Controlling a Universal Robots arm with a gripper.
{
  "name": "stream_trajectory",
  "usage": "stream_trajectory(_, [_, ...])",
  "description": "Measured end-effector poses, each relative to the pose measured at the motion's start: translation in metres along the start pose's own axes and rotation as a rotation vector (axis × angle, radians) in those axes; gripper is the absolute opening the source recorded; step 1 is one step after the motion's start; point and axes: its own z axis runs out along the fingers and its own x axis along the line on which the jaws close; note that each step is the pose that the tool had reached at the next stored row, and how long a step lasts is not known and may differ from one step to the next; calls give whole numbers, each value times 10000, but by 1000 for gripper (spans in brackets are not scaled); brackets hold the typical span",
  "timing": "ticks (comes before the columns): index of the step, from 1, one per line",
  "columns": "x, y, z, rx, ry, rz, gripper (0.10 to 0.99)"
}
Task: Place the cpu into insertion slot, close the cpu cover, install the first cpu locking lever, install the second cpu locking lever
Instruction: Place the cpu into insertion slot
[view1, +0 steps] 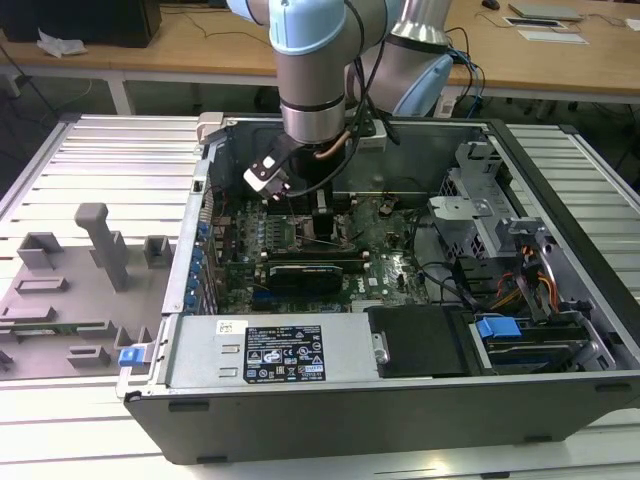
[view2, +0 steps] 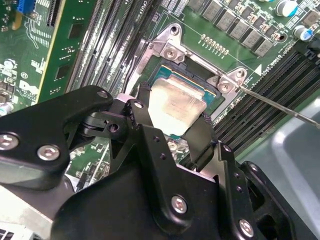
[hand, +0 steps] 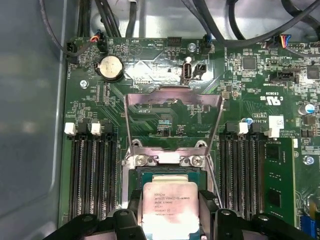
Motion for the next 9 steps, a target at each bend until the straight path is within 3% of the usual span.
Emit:
stream_trajectory(5, [0, -1, 6, 0, 0, 0, 537])
stream_trajectory(6, [0, -1, 6, 0, 0, 0, 549])
stream_trajectory(7, [0, -1, 7, 0, 0, 0, 616])
stream_trajectory(9, [0, -1, 7, 0, -1, 0, 616])
